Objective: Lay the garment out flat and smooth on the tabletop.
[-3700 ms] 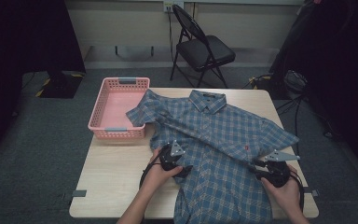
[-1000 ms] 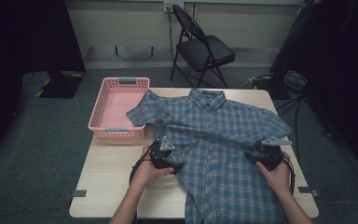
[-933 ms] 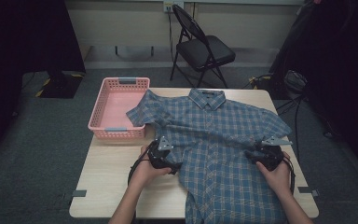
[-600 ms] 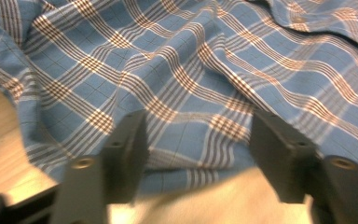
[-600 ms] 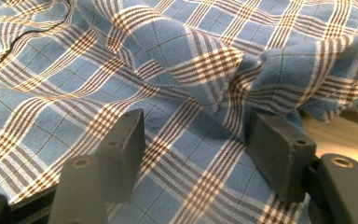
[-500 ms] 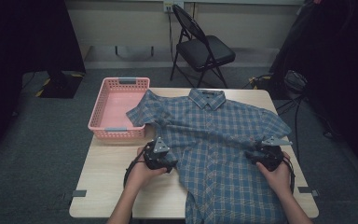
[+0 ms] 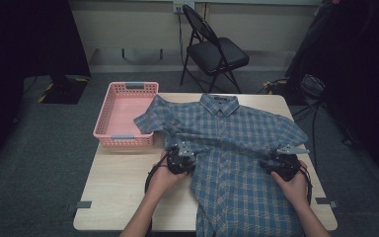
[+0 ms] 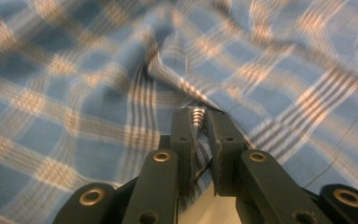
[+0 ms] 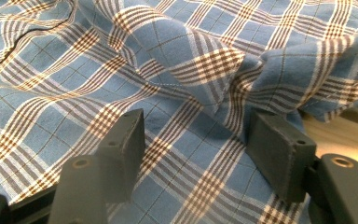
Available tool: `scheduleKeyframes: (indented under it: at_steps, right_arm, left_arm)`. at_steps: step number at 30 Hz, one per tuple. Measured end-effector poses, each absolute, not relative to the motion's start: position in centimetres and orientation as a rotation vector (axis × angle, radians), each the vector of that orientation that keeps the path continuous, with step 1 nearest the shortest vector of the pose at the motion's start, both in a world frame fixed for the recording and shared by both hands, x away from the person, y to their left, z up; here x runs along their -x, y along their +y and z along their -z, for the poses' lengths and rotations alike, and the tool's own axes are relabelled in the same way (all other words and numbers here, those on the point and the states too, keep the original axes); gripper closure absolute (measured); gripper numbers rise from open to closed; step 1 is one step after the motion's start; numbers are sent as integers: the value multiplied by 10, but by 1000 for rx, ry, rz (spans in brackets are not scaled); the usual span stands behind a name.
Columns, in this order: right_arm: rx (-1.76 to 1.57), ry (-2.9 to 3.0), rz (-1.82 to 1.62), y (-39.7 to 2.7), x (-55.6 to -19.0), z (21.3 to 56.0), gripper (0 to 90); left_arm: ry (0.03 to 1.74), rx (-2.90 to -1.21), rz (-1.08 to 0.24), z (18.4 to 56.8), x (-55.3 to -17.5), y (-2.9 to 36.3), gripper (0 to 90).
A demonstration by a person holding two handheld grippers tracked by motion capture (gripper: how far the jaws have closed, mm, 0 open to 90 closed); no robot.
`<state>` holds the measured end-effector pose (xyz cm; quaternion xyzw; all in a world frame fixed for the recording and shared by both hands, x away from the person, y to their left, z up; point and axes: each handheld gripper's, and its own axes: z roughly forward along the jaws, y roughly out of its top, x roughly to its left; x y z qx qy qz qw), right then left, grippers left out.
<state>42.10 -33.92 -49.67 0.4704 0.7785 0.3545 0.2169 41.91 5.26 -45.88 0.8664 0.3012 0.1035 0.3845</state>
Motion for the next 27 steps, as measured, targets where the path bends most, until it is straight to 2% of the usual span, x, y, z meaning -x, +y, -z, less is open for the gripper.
scheduleKeyframes:
  at_steps: [3, 7, 14, 15, 16, 18, 21, 24, 27]
  right_arm:
    - [-1303, 2156, -981, -339, -421, 497, 364]
    - [-1303, 2157, -981, -339, -421, 497, 364]
    - [-1303, 2158, -982, -339, -421, 497, 361]
    - [-1302, 2157, -982, -339, -421, 497, 362]
    - [-1302, 2158, -982, -339, -421, 497, 361]
    - [-1302, 2158, -982, -339, -421, 497, 360]
    - [-1302, 2159, -983, -339, -421, 497, 359]
    - [-1302, 2159, -983, -339, -421, 497, 359]
    - [-1302, 2159, -983, -339, -421, 497, 359]
  left_arm:
    - [763, -2170, -243, 437, -432, 45, 820]
    - [748, -2171, -279, 424, -452, 22, 819]
    - [680, -2223, -291, 441, -476, -44, 809]
    - [678, -2213, -315, 448, -478, -49, 785]
    - [688, -2196, -319, 454, -479, -50, 705]
    - [694, -2187, -282, 461, -475, -48, 615]
    - [658, -2159, -312, 458, -460, -37, 426]
    - [645, -2105, -340, 446, -439, -13, 370]
    - [685, -2060, -364, 443, -418, 18, 384]
